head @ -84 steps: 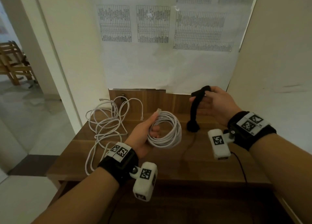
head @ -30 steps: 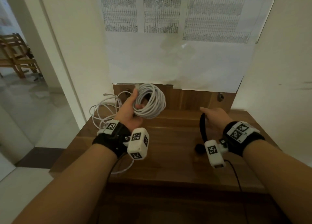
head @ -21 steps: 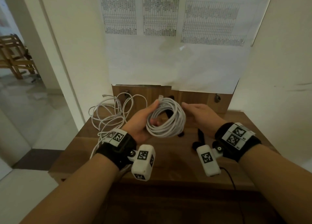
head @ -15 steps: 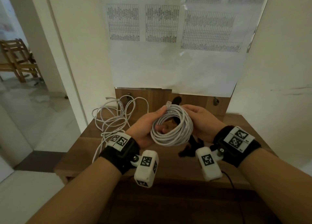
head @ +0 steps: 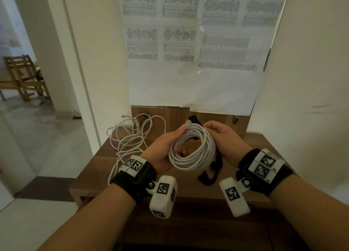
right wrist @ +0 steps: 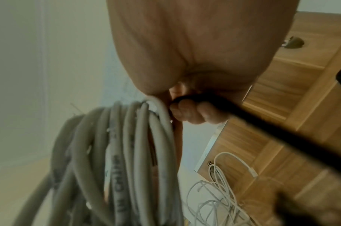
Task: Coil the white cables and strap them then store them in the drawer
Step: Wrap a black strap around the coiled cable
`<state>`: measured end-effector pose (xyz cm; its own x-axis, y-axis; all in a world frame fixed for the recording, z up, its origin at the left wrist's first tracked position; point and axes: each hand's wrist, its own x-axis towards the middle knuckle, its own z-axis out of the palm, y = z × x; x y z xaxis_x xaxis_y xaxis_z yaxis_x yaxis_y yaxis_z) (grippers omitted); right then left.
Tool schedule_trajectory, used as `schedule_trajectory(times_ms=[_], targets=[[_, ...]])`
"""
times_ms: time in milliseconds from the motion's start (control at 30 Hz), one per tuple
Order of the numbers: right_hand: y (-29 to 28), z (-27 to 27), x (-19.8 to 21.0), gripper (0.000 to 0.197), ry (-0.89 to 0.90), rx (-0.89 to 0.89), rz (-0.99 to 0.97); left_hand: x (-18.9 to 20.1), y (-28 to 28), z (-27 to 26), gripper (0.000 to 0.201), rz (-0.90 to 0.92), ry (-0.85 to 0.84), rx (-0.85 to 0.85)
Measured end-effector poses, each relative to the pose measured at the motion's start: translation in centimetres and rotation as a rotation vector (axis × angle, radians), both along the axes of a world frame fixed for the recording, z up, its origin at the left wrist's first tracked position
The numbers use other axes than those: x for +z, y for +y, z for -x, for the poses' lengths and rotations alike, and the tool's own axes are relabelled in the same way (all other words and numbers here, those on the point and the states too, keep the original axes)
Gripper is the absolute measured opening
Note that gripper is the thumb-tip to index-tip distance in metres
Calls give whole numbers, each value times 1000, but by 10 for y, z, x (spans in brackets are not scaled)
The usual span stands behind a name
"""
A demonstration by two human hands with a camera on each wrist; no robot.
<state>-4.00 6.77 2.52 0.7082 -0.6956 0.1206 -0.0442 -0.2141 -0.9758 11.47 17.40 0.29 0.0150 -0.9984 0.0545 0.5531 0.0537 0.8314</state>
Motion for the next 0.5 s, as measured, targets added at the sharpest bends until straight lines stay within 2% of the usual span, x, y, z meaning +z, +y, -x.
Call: schedule_trajectory(times_ms=[167, 267, 400, 467, 500], targets=[[0, 7, -1, 16, 3, -28, 7, 0, 3, 1, 49, -53, -49, 38], [-3, 10, 0, 23, 20, -68, -22, 1, 5, 0, 47, -46, -73, 53], [-14, 22, 10, 34, -121, -93, -252, 2, 8, -17, 38, -43, -28, 133], [-17, 26, 12, 27, -54, -77, -252, 2, 9, -24, 34, -55, -56, 140], [-16, 27, 11, 21, 42, -68, -149, 1, 10, -25, 35, -63, -90, 128]])
